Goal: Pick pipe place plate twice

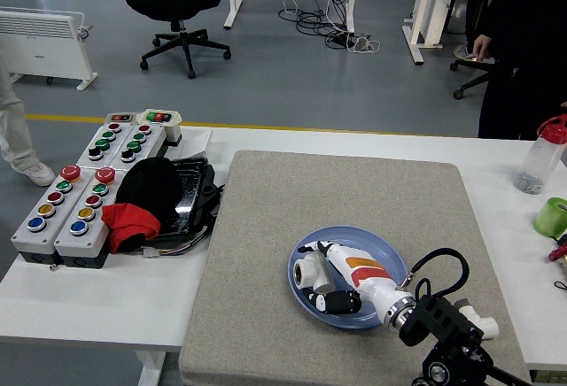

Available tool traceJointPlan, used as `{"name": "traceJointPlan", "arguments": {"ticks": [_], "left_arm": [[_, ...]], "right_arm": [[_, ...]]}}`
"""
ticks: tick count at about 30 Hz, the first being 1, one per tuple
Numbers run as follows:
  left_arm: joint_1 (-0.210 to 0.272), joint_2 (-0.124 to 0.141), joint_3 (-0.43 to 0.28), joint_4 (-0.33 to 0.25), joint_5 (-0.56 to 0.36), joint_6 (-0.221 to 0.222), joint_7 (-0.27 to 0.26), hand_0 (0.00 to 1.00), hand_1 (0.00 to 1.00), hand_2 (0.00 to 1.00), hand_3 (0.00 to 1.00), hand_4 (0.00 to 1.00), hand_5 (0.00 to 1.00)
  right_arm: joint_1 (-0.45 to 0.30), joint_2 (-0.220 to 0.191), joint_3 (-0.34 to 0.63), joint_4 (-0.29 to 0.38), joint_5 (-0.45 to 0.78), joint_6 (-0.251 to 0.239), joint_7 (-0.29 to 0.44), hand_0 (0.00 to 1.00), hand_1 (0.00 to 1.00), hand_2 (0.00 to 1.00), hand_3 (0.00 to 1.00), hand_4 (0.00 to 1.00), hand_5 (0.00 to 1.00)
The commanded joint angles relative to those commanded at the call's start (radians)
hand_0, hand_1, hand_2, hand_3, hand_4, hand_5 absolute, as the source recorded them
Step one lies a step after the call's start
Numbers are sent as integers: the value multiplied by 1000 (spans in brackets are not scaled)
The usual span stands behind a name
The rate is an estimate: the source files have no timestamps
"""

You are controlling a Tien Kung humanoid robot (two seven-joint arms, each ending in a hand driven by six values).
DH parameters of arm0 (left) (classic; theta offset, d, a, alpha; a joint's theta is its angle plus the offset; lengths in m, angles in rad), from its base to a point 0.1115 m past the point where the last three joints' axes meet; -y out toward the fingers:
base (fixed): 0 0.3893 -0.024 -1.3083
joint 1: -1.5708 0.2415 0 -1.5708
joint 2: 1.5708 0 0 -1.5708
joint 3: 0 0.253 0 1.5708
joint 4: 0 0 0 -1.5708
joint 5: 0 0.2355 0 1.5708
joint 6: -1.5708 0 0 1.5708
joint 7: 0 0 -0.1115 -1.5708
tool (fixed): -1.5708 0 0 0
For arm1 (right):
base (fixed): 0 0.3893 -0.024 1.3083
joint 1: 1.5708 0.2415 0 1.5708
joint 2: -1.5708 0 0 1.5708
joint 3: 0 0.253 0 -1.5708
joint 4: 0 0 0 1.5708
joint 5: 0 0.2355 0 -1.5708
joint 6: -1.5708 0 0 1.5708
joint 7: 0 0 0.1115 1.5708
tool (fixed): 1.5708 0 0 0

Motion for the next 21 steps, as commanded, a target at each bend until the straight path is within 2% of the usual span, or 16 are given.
{"name": "traceJointPlan", "arguments": {"ticks": [5,13,17,21], "left_arm": [[-2,1,0,0,-1,1,0,714,739,705,649,396,998],[-3,1,-1,0,3,0,0,715,739,706,649,396,998],[-3,1,-2,0,4,1,-1,715,739,706,649,396,998],[-4,3,-2,0,3,3,-1,715,739,704,648,396,998]], "right_arm": [[-2,-3,13,6,23,-9,23,998,954,998,998,837,418],[-23,-14,67,22,14,-6,12,998,958,998,998,844,418],[-70,-33,159,70,0,-19,12,998,949,998,998,831,420],[-129,-66,269,132,-15,-3,-3,998,945,998,998,826,419]]}}
